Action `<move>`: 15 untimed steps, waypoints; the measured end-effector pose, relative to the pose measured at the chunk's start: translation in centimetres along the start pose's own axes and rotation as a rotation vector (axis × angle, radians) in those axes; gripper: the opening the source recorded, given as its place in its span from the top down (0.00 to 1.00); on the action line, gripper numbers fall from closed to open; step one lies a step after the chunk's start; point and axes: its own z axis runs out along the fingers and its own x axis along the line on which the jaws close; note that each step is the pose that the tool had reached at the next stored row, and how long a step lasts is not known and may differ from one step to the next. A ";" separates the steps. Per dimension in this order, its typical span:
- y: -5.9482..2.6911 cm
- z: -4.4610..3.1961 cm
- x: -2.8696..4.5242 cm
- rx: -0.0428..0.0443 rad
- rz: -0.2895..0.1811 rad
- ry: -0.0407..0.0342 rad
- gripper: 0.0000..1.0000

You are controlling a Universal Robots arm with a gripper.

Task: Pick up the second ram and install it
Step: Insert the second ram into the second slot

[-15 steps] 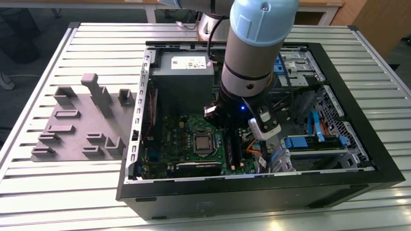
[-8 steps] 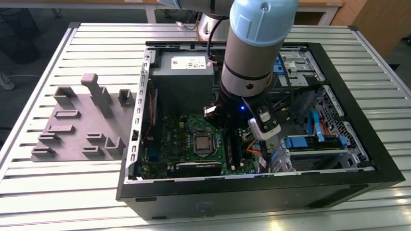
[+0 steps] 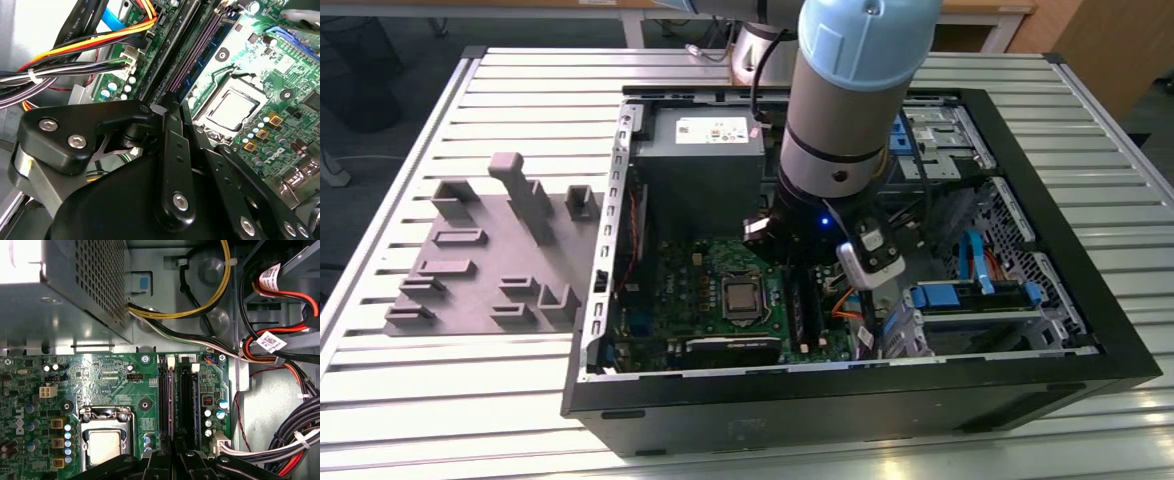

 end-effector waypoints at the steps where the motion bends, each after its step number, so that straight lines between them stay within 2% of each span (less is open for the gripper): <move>1: -0.01 0.01 0.00 0.0001 0.003 0.0000 0.86; 15: -0.01 0.27 0.00 0.0001 0.013 -0.0004 0.86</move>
